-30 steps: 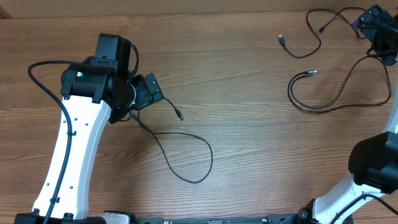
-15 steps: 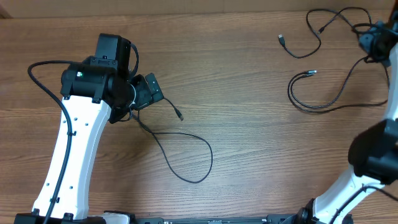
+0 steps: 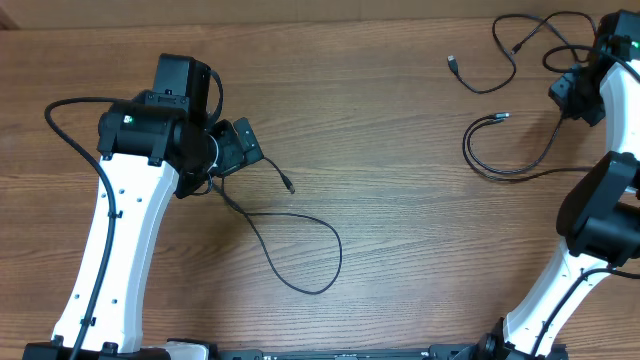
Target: Untangle cables
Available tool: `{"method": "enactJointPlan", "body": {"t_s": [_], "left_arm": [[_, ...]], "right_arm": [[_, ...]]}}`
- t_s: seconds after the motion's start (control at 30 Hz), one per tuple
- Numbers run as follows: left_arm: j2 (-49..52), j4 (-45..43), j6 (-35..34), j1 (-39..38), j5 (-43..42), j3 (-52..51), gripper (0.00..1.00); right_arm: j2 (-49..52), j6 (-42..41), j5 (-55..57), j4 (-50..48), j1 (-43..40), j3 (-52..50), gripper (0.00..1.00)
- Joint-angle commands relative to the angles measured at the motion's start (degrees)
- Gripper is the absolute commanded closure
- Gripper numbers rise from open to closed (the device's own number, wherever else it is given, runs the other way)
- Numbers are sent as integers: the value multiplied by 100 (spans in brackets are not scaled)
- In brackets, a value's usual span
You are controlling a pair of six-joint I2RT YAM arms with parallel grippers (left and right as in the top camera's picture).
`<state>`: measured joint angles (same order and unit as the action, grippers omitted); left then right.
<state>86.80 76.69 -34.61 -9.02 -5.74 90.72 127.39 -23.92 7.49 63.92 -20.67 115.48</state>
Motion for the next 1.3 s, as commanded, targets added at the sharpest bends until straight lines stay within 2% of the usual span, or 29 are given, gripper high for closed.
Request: {"method": "enactJointPlan", "body": {"t_s": [0.0, 0.2, 0.43, 0.73, 1.27], "left_arm": [[15, -7, -76, -39, 39, 39, 0], [15, -7, -76, -39, 39, 39, 1], [15, -7, -76, -39, 39, 39, 0], [15, -7, -76, -39, 39, 39, 0], [15, -7, -76, -39, 39, 39, 1]], "right_arm": [[101, 22, 44, -83, -120, -2, 96], [101, 46, 44, -317, -249, -2, 96], [101, 776, 15, -404, -319, -2, 96], [101, 769, -483, -645, -319, -2, 96], [343, 769, -481, -671, -321, -2, 94]]}}
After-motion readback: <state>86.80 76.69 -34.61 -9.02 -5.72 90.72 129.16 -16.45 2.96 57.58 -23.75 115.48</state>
